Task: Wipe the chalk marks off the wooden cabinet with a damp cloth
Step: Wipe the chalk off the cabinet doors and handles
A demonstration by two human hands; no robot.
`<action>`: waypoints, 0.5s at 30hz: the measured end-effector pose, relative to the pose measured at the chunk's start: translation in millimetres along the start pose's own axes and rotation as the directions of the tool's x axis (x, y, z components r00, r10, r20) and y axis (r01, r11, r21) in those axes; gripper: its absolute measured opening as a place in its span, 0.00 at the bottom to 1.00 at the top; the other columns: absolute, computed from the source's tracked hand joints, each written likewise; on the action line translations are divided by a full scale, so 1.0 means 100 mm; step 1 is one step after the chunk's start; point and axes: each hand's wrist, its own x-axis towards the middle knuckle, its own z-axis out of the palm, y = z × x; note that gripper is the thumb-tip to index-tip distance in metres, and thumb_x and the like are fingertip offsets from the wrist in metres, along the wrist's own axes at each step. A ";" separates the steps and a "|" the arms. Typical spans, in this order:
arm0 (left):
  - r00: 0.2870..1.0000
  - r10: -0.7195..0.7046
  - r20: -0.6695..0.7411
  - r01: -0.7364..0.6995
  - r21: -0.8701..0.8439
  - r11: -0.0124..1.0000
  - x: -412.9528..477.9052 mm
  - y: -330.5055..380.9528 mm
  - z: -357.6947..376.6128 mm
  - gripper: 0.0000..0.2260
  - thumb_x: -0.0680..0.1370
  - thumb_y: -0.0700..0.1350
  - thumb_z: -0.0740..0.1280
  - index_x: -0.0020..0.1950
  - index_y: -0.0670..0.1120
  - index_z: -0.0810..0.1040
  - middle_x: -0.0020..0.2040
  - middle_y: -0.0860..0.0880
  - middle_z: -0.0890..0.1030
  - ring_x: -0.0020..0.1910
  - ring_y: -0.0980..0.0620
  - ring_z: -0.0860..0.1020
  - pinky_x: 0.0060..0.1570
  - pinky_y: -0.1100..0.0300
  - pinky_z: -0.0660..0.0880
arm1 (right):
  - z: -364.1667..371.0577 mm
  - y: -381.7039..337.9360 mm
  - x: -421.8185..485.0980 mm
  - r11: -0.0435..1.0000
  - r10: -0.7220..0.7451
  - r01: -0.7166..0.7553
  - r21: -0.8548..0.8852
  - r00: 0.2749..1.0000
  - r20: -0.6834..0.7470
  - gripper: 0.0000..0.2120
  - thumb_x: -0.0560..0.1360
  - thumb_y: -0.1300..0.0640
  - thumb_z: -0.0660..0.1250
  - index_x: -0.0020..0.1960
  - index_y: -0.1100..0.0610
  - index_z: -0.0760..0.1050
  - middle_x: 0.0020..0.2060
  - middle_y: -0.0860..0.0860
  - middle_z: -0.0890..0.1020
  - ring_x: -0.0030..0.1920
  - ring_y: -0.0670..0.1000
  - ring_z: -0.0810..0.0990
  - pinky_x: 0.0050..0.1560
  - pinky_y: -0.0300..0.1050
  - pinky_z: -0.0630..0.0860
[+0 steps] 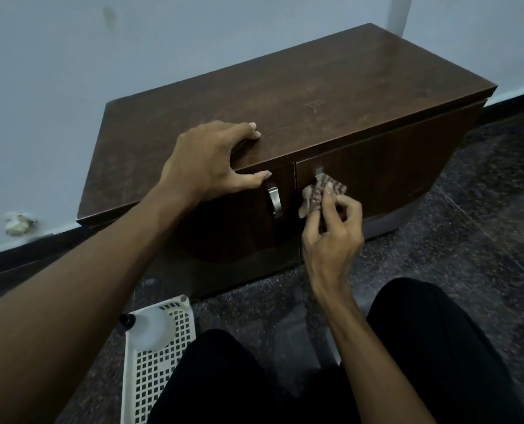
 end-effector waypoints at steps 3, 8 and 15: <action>1.000 -0.002 0.005 0.002 0.006 1.000 0.00 0.00 0.00 0.30 0.70 0.69 0.68 0.65 0.52 0.79 0.66 0.55 0.80 0.63 0.50 0.80 0.55 0.43 0.79 | -0.02 -0.11 0.13 0.992 -0.082 0.089 -0.095 0.994 0.072 0.14 0.77 0.65 0.68 0.62 0.64 0.79 0.47 0.58 0.78 0.41 0.52 0.78 0.46 0.36 0.76; 1.000 -0.009 0.006 0.009 0.002 1.000 0.00 0.00 0.00 0.30 0.70 0.69 0.68 0.65 0.52 0.79 0.66 0.55 0.80 0.63 0.50 0.79 0.55 0.43 0.79 | 0.04 0.04 -0.06 0.995 -0.095 0.096 -0.028 0.995 0.033 0.17 0.77 0.66 0.65 0.66 0.64 0.77 0.49 0.59 0.77 0.45 0.54 0.79 0.39 0.49 0.80; 1.000 -0.012 0.007 0.012 0.002 1.000 0.00 0.00 0.01 0.30 0.70 0.69 0.67 0.65 0.52 0.79 0.67 0.55 0.80 0.64 0.50 0.79 0.56 0.43 0.79 | 0.04 0.15 -0.22 0.999 -0.007 0.006 0.046 1.000 0.019 0.16 0.78 0.67 0.65 0.65 0.65 0.77 0.49 0.59 0.78 0.46 0.53 0.80 0.39 0.49 0.81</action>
